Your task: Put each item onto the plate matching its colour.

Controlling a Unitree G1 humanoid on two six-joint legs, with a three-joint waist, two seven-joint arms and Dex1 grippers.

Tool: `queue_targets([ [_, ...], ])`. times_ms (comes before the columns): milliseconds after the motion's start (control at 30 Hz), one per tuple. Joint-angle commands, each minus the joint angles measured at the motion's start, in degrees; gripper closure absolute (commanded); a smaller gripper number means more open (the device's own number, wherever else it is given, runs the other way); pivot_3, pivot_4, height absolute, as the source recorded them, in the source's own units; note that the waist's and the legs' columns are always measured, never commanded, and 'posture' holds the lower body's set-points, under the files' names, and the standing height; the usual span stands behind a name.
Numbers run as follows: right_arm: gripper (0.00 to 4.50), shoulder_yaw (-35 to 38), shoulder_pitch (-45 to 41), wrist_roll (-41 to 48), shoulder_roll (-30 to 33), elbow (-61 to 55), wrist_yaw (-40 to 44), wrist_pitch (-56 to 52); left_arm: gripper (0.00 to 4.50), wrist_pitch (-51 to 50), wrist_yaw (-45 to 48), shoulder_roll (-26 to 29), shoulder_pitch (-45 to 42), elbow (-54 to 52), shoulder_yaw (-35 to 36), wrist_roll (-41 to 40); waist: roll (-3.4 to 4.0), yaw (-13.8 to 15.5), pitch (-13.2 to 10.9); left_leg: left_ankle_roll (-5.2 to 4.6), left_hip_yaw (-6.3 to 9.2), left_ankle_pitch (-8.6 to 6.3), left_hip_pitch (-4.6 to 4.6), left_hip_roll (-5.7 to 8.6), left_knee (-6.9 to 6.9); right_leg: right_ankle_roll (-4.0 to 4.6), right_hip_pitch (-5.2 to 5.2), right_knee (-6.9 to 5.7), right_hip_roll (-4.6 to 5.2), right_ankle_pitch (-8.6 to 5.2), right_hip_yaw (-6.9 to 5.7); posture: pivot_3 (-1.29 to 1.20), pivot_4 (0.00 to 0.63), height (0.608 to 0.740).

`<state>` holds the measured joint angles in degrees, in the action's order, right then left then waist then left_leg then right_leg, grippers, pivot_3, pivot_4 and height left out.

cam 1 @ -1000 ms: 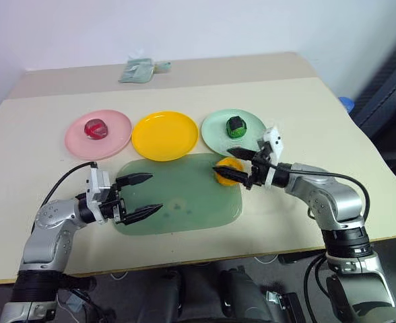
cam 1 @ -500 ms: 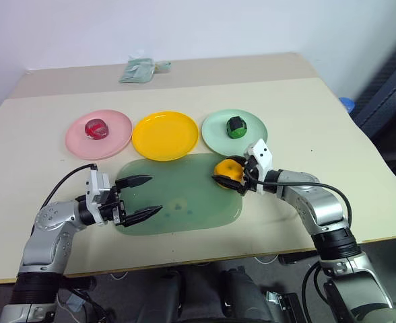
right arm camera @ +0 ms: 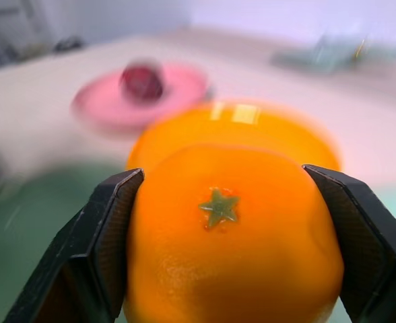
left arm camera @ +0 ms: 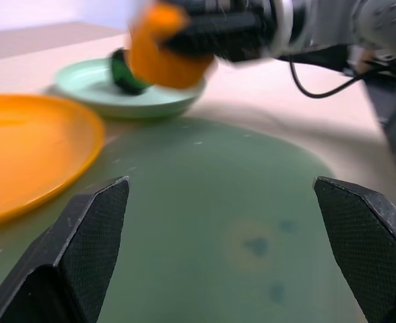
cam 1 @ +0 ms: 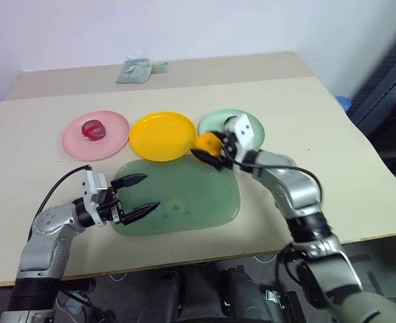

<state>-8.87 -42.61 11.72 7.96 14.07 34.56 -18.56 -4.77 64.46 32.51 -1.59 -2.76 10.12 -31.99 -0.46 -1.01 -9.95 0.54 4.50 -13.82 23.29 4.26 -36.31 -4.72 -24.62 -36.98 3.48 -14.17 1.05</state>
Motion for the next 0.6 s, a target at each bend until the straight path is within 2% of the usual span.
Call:
queue_targets([
  [33,1.32,-0.7,-5.9,-3.9,-4.2,15.0,-2.8,10.2,0.0,-0.3,-2.6,-0.2,1.4,-3.0,2.2,-0.9,-0.02,0.2,0.0,0.0,0.0,0.0,0.0,0.01,-0.01,0.0,0.02,0.01,0.01,0.0,-0.01,0.0,0.15,0.74],
  [233,1.32,0.7,-19.3,-8.4,-10.6,46.0,-6.8,26.1,0.0,-1.5,-7.9,0.1,2.6,-4.5,2.2,1.6,0.0,-0.2,0.0,0.05,0.01,0.03,0.0,0.04,-0.02,0.01,0.0,-0.06,0.0,0.0,-0.01,0.0,0.15,0.74],
  [367,1.32,1.2,-23.1,-10.7,-12.9,55.4,-7.9,30.3,0.0,-0.7,-10.1,0.5,4.8,-5.4,3.4,3.0,0.0,-0.7,0.0,0.07,-0.01,0.04,0.0,0.04,0.11,0.01,-0.08,-0.07,0.0,0.0,0.0,0.0,0.15,0.74],
  [400,0.28,1.3,-23.7,-11.3,-13.2,56.7,-8.3,30.9,0.0,-0.1,-11.2,0.4,5.3,-5.8,3.8,3.6,0.0,-0.8,0.0,0.08,-0.01,0.05,0.0,0.04,0.13,0.01,-0.1,-0.07,0.0,0.0,0.0,0.0,0.15,0.74],
  [433,0.05,1.5,-24.1,-11.7,-13.3,57.6,-8.6,31.3,0.0,0.1,-11.9,0.4,5.7,-6.0,4.1,4.0,0.0,-1.0,0.0,0.09,0.0,0.05,0.0,0.03,0.13,0.02,-0.1,-0.08,-0.01,-0.01,0.0,0.0,0.15,0.74],
  [600,0.05,4.4,-24.5,-10.9,-12.1,55.6,-8.9,34.5,0.0,1.6,-15.7,-0.6,7.6,-7.7,5.1,5.6,0.02,-1.4,0.0,0.11,0.01,0.07,0.0,0.03,0.13,0.03,-0.1,-0.11,-0.01,-0.01,0.0,0.0,0.15,0.74],
])
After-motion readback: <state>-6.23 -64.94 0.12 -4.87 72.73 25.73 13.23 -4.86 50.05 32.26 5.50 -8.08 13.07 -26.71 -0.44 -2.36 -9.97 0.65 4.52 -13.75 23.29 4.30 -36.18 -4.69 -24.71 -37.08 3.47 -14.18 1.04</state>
